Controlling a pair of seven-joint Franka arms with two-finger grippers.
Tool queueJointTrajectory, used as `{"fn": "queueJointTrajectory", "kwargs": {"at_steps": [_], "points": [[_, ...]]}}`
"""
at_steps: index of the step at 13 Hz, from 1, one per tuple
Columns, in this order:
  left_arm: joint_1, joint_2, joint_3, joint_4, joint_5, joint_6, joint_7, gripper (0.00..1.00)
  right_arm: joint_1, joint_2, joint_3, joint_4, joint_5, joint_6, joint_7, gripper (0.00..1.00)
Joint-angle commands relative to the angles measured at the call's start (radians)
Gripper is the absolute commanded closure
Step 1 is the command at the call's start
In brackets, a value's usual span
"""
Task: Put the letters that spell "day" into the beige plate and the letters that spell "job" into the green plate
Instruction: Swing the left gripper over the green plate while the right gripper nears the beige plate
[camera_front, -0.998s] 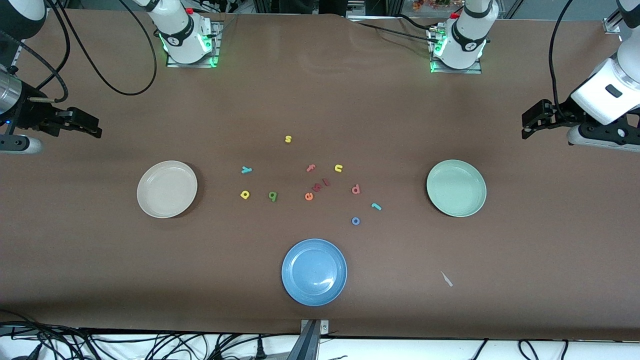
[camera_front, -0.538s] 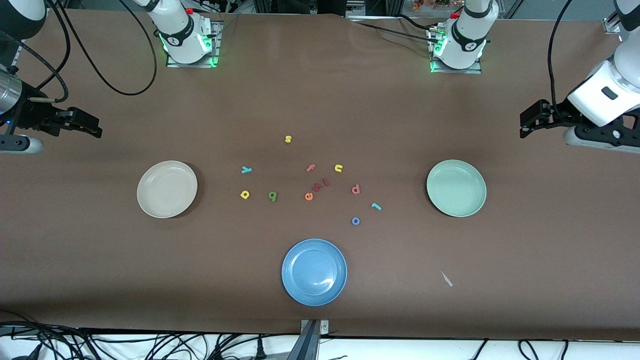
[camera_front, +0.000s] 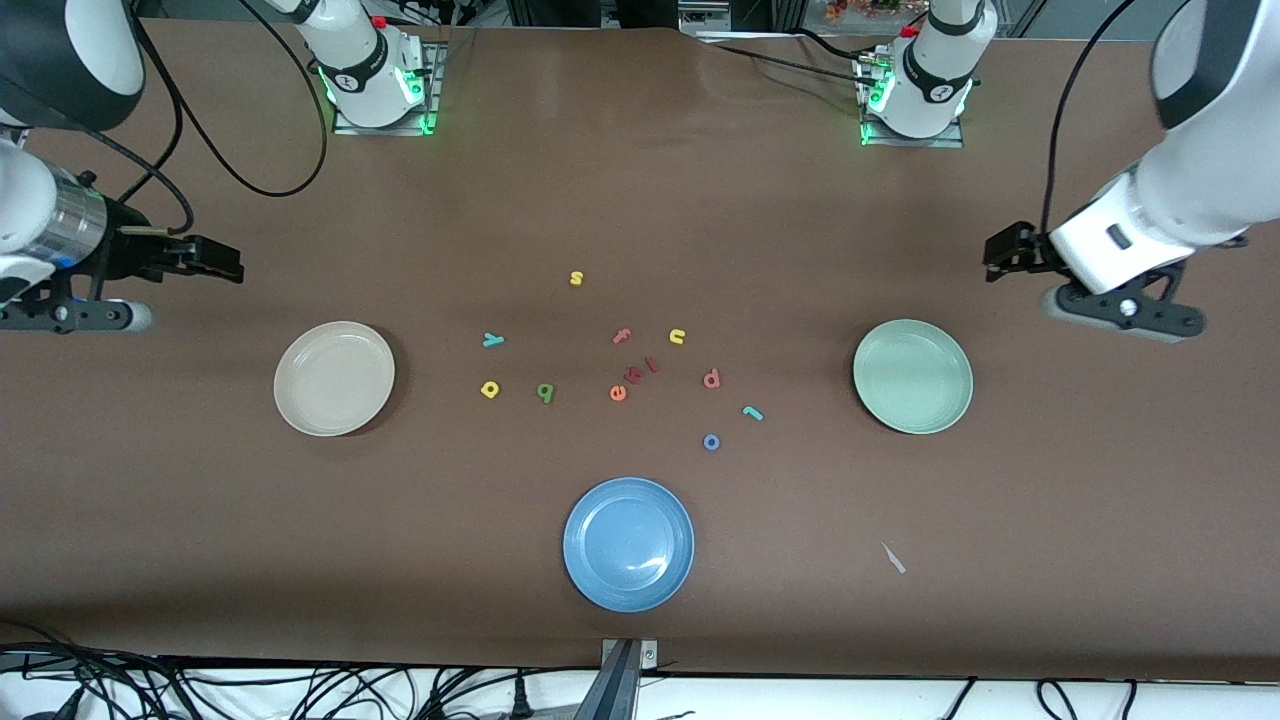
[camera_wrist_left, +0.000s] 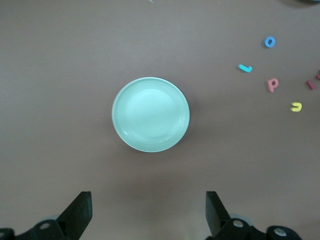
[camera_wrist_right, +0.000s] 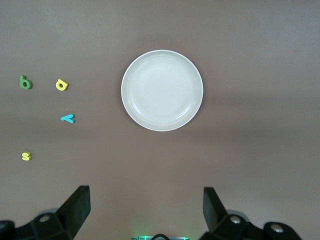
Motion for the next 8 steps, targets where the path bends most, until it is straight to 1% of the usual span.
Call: {"fn": "queueJointTrajectory", "kwargs": {"at_steps": [1, 2, 3, 7, 8], "points": [[-0.028, 0.098, 0.001, 0.035, 0.01, -0.003, 0.005, 0.0, 0.034, 0.088, 0.0, 0.017, 0.002, 0.032, -0.014, 0.0], [-0.043, 0.147, 0.0, 0.064, 0.01, 0.025, -0.015, 0.0, 0.051, 0.116, -0.003, 0.017, -0.003, 0.029, -0.007, 0.0], [-0.06, 0.193, 0.0, 0.078, 0.01, 0.052, -0.085, 0.0, 0.048, 0.115, -0.003, 0.017, -0.003, 0.037, -0.013, 0.0], [-0.126, 0.312, -0.003, 0.079, -0.003, 0.234, -0.435, 0.0, 0.051, 0.158, -0.003, 0.015, 0.009, 0.035, -0.011, 0.0], [-0.15, 0.332, -0.003, 0.072, -0.045, 0.269, -0.513, 0.0, 0.053, 0.163, -0.002, 0.014, 0.014, 0.046, -0.008, 0.0]]}}
